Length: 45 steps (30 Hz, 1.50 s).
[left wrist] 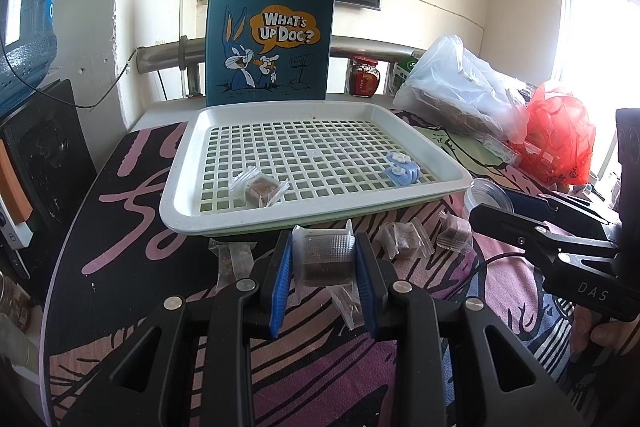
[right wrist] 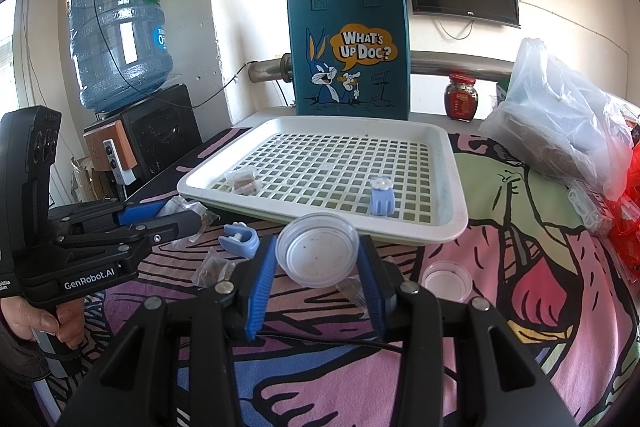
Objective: Organize objects
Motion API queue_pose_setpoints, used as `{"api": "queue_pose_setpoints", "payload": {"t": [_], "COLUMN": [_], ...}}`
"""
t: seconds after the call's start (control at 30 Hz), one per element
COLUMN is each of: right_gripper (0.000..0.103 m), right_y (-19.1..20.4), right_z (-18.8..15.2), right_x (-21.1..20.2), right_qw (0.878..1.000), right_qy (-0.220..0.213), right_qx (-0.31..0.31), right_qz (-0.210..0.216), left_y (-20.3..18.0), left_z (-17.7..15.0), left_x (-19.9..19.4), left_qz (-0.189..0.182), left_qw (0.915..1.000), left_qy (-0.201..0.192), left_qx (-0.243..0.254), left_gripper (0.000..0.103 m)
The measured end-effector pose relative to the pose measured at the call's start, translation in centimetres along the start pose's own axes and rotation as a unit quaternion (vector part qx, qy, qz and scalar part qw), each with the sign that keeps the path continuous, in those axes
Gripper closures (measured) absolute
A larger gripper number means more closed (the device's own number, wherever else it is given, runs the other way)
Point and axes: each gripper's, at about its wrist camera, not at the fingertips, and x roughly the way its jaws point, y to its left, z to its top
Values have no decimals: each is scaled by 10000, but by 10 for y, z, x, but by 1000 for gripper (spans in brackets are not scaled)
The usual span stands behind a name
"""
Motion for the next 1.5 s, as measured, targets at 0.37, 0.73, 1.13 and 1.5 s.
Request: {"api": "queue_pose_setpoints", "payload": {"t": [0.37,0.73,1.13,1.5], "right_gripper": [64,64,64,63], "right_y": [-1,-13,-66,-19], "right_z": [0,1,85,65], "right_x": [0,3,-2,116], "right_qw": [10000,9988,9920,9876], "right_qy": [6,235,5,1412], "right_qx": [3,392,1159,638], "right_qz": [4,193,492,265], "left_y": [0,22,75,92], "left_z": [0,2,81,63], "left_x": [0,4,38,115], "left_qz": [-15,-147,407,467], "left_qw": [10000,9988,9979,9889], "left_qy": [3,303,329,1160], "left_qx": [5,-357,-382,-804], "left_gripper": [74,74,74,71]}}
